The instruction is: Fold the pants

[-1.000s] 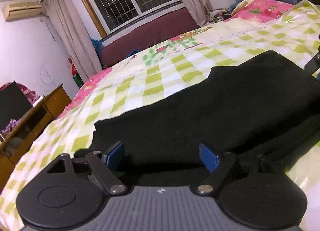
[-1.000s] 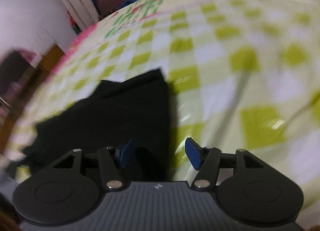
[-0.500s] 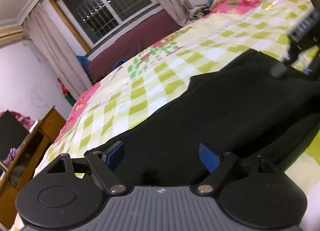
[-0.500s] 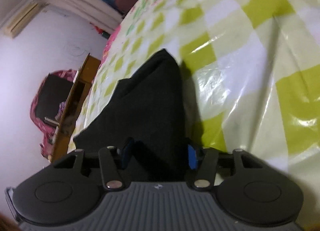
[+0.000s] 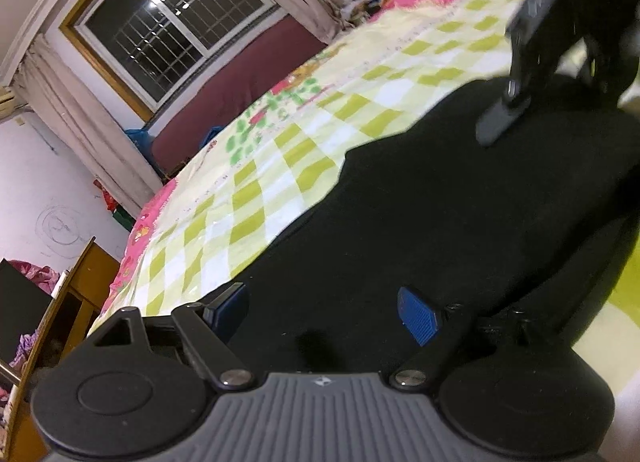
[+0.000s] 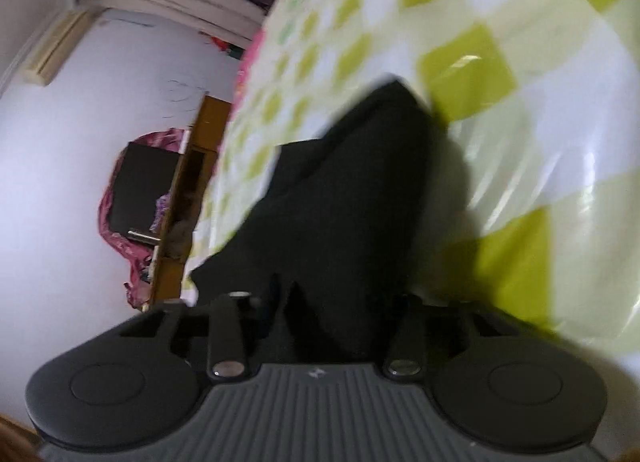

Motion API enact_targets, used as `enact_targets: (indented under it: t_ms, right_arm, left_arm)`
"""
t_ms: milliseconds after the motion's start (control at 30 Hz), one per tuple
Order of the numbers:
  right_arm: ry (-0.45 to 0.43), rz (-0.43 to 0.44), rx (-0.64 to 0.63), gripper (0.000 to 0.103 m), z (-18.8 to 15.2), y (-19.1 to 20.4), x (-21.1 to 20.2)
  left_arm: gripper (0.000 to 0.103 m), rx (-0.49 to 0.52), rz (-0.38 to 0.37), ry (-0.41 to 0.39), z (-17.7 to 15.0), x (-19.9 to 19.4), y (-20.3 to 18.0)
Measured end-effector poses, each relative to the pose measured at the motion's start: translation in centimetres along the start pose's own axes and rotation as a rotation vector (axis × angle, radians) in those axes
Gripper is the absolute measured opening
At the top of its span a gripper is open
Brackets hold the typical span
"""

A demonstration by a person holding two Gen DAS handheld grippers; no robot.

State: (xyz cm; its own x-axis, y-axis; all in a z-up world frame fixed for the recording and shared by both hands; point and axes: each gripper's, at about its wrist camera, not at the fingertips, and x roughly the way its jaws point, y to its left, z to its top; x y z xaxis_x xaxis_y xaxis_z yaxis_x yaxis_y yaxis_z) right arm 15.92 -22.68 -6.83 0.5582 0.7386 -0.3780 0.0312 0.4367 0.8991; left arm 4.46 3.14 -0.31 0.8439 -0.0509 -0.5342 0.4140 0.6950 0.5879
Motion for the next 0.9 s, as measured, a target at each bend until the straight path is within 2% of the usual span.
enact_targets:
  t_ms: [67,233,300,400,467,633,700,833,900]
  right_arm:
    - [-0.049,0.077,0.054,0.015,-0.4,0.1,-1.8]
    - [-0.108,0.017,0.074,0.014,-1.0,-0.8,-5.0]
    - [-0.136,-0.014,0.098,0.014,-0.8,-1.7,-7.1]
    - [-0.197,-0.09,0.102,0.014,-0.9,-2.2,-11.7]
    - [-0.228,-0.175,0.092,0.014,-0.9,-1.8,-14.8]
    - [-0.255,-0.34,0.038,0.014,-1.5,1.4,-19.5]
    - [-0.267,-0.36,0.011,0.014,-1.8,3.2,-18.6]
    - [-0.291,-0.374,-0.018,0.014,-1.8,6.2,-17.1]
    - [-0.286,-0.411,-0.063,0.015,-1.9,7.7,-16.5]
  left_arm:
    - [0.092,0.005,-0.016,-0.004,0.2,-0.5,-0.3]
    - [0.087,0.057,-0.076,-0.037,1.4,-2.1,-3.1]
    - [0.086,0.05,-0.123,-0.058,2.4,-2.8,-4.5]
    - [0.086,0.024,-0.239,-0.097,3.9,-3.9,-6.8]
    - [0.087,0.044,-0.305,-0.121,4.8,-4.5,-9.1]
    - [0.088,0.116,-0.391,-0.161,6.5,-5.9,-12.3]
    - [0.088,0.104,-0.431,-0.138,6.8,-5.7,-12.6]
    - [0.088,0.07,-0.391,-0.171,5.4,-6.6,-13.4]
    - [0.088,0.048,-0.39,-0.183,4.6,-7.2,-12.7]
